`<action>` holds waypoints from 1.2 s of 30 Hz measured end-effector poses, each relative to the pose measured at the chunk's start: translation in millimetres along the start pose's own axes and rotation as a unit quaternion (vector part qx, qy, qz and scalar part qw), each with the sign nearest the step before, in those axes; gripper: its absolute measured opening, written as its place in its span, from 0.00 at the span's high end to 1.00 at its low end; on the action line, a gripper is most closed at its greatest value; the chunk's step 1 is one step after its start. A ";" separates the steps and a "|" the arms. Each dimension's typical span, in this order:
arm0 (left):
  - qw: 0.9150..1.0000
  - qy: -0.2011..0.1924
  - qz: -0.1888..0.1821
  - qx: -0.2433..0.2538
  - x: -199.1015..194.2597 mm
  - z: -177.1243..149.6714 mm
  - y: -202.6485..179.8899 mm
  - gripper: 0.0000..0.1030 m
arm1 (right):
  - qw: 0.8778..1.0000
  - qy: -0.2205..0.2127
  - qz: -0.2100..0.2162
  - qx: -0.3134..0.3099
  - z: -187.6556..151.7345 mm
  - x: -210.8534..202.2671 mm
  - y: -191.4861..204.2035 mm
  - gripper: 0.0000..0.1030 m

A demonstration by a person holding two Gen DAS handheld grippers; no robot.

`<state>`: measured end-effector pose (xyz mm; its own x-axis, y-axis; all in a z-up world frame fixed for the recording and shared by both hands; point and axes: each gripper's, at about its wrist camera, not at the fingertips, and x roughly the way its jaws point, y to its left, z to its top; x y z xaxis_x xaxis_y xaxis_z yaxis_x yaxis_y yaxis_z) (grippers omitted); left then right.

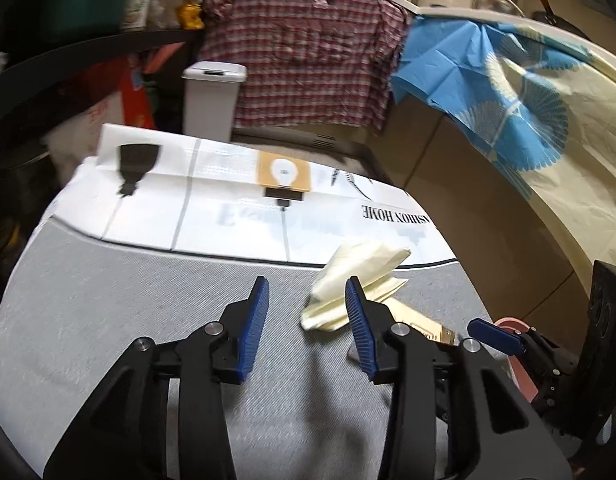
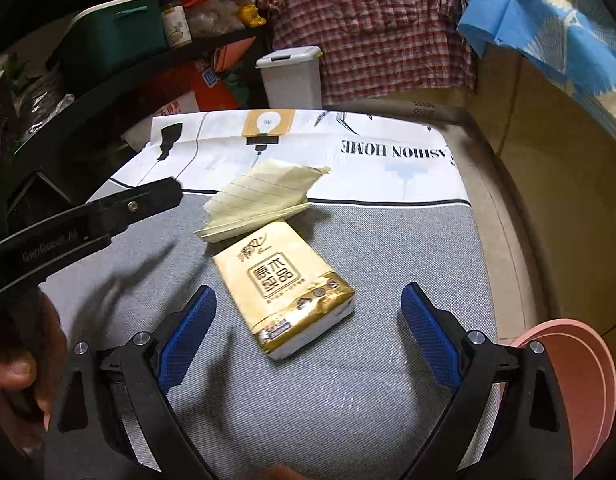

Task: Collect trash
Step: 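Grasp the folded paper napkin with the left tool while the right grasps the gold tissue pack, then carry the tissue pack and napkin over the pink bin and open both tools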

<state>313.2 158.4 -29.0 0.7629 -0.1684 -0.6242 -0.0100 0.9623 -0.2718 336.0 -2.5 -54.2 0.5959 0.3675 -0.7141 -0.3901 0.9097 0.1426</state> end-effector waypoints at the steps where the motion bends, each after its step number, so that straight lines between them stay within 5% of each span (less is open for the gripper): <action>1: 1.000 0.004 -0.004 0.007 4.1 1.7 -2.2 0.60 | 1.000 0.002 0.001 0.002 0.7 1.3 -1.5 0.11; 10: 0.997 0.052 -0.048 0.024 37.8 4.8 -4.9 0.61 | 0.999 0.032 0.031 0.007 2.6 14.4 -4.2 0.11; 11: 0.997 0.056 -0.050 0.023 40.0 3.8 -4.6 0.63 | 0.999 0.036 0.033 0.007 2.7 16.0 -4.0 0.11; 13: 0.997 0.059 -0.049 0.022 40.0 1.4 -3.4 0.88 | 0.998 0.041 0.036 0.009 2.9 17.8 -4.2 0.11; 16: 0.997 0.050 -0.046 0.021 32.0 -3.4 -2.1 0.95 | 0.998 0.039 0.042 0.015 1.4 16.6 -6.2 0.21; 21: 0.999 0.039 -0.025 -0.010 15.6 -12.2 10.9 0.96 | 0.999 0.034 0.036 0.018 -1.8 13.0 -8.2 0.39; 36: 0.996 0.008 0.061 -0.058 -68.4 -41.6 16.4 0.96 | 0.999 0.008 -0.010 0.048 -32.8 -32.5 5.3 0.43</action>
<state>234.0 176.8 -21.3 0.7418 -0.0566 -0.6683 -0.1773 0.9445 -0.2767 291.6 -16.0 -52.7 0.5903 0.3474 -0.7286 -0.3096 0.9311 0.1930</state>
